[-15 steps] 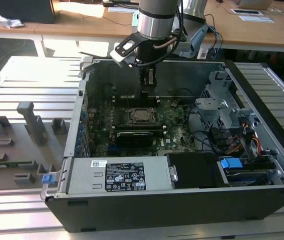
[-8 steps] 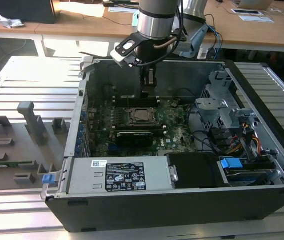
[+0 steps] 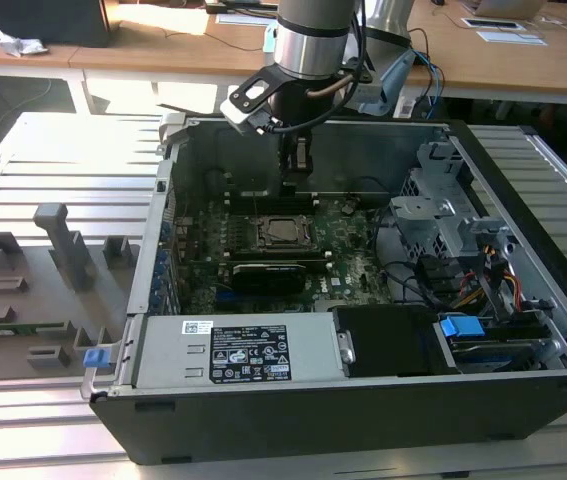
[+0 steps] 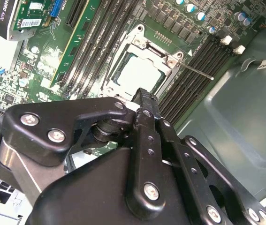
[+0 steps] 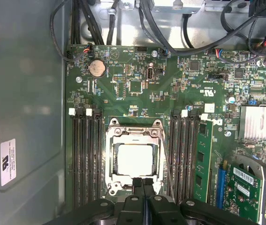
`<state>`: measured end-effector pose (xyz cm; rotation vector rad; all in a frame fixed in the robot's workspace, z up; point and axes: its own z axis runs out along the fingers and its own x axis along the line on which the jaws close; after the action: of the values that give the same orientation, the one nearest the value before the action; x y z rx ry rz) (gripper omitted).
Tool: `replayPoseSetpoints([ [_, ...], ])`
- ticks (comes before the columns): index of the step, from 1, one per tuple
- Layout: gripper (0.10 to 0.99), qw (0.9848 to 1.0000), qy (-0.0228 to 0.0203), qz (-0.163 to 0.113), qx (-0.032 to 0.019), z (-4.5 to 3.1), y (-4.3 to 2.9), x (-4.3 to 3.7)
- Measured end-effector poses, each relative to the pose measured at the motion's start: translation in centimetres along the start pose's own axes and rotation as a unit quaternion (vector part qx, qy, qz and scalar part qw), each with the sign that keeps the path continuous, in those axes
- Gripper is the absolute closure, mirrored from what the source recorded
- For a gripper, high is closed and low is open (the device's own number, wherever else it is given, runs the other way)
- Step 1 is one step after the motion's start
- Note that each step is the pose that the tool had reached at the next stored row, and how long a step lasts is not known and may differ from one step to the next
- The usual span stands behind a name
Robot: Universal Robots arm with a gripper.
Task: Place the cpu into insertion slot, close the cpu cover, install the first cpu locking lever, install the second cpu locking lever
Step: 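Install the first cpu locking lever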
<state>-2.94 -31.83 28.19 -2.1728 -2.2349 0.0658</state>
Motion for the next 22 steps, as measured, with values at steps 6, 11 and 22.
replayPoseSetpoints([
  [6,0.98,0.9981,-0.0029,-0.062,-0.0008,0.0,0.0,0.0],
  [11,0.98,0.9941,-0.0051,-0.109,-0.0013,0.0,-0.01,0.0],
  [22,0.98,0.9774,-0.0099,-0.211,-0.0026,0.0,-0.01,0.0],
])
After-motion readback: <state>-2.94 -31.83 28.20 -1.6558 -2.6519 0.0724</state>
